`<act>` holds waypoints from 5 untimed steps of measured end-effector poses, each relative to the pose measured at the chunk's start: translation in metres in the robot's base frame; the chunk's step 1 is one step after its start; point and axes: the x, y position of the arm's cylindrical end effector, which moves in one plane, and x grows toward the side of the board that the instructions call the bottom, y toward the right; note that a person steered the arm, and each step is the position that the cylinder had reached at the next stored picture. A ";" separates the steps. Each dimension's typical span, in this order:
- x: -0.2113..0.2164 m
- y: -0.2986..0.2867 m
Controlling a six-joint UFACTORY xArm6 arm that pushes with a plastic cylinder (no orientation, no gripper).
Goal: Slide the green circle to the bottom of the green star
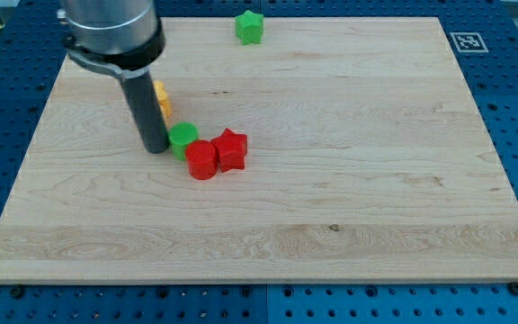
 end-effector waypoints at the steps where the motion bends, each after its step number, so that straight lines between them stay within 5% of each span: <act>1: 0.011 0.015; 5: -0.050 0.132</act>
